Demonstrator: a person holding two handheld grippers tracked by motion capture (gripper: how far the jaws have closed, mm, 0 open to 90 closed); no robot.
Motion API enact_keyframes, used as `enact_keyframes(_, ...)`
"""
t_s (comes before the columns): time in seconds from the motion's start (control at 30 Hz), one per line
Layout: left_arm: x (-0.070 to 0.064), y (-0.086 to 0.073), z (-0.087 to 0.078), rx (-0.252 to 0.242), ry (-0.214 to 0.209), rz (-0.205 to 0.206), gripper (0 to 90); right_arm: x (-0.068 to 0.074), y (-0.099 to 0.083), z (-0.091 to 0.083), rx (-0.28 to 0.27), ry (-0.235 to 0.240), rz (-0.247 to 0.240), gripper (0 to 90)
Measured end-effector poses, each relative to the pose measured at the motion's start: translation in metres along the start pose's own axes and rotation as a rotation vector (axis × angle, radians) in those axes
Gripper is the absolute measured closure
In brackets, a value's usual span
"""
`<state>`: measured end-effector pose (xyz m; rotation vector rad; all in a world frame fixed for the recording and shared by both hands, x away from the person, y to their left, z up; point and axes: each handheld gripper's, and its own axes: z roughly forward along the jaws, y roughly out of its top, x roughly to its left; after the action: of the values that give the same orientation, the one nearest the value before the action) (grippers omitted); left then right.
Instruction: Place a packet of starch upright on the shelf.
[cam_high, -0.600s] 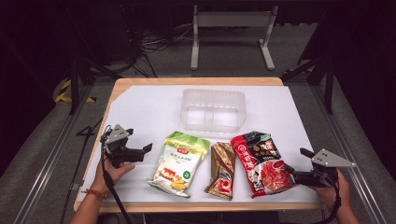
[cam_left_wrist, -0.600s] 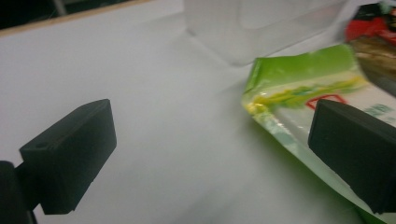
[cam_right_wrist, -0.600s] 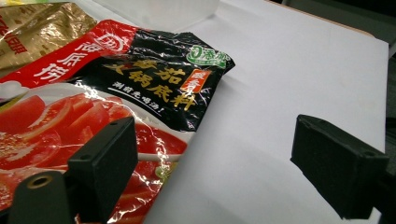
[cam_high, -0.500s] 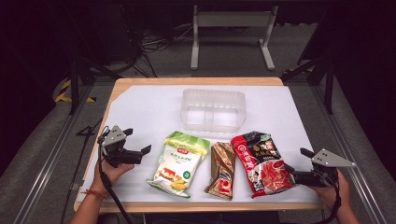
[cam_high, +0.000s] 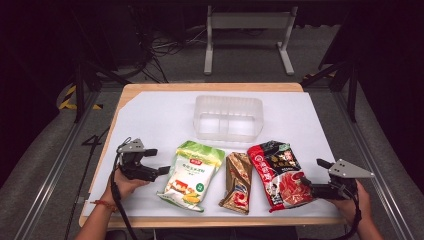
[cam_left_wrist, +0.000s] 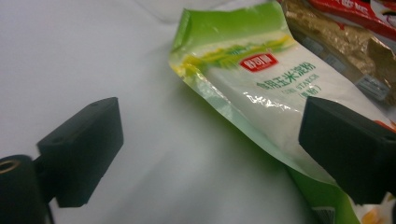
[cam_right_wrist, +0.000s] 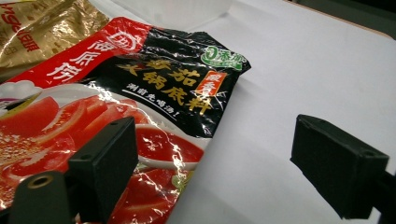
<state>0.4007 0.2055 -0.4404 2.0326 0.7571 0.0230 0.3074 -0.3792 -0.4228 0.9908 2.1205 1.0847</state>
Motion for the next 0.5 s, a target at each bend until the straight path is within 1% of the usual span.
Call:
enact_keyframes(0.03, 0.001, 0.003, 0.007, 0.022, -0.005, -0.003, 9.9, 0.001, 0.000, 0.000, -0.001, 0.007, -0.002, 15.1)
enact_keyframes(0.07, 0.001, 0.005, 0.011, 0.033, 0.000, -0.003, 9.6, 0.001, 0.000, 0.001, 0.002, 0.012, -0.008, 15.1)
enact_keyframes(0.1, 0.002, 0.007, 0.016, 0.051, -0.013, -0.009, 9.0, 0.002, 0.000, 0.001, 0.002, 0.011, -0.009, 15.1)
enact_keyframes(0.13, 0.004, 0.009, 0.018, 0.055, -0.028, -0.019, 9.1, 0.002, -0.001, 0.001, 0.003, 0.014, -0.008, 15.1)
enact_keyframes(0.2, 0.008, 0.013, 0.020, 0.040, -0.044, -0.037, 9.2, 0.002, -0.001, 0.001, 0.003, 0.020, -0.003, 15.1)
enact_keyframes(0.3, 0.012, 0.015, 0.022, 0.048, -0.053, -0.032, 9.9, 0.001, -0.002, 0.000, 0.004, 0.020, -0.005, 15.2)
enact_keyframes(0.37, 0.015, 0.015, 0.024, 0.041, -0.086, -0.056, 10.3, 0.001, -0.002, 0.000, 0.002, 0.024, -0.002, 15.3)
enact_keyframes(0.4, 0.016, 0.016, 0.025, 0.044, -0.099, -0.050, 10.3, 0.001, -0.003, 0.000, 0.001, 0.028, 0.001, 15.3)
enact_keyframes(0.47, 0.018, 0.019, 0.029, 0.055, -0.127, -0.073, 10.2, 0.002, -0.002, 0.000, 0.002, 0.031, -0.001, 15.3)
enact_keyframes(0.5, 0.018, 0.021, 0.031, 0.060, -0.137, -0.071, 9.7, 0.002, -0.002, 0.000, 0.002, 0.032, -0.003, 15.3)
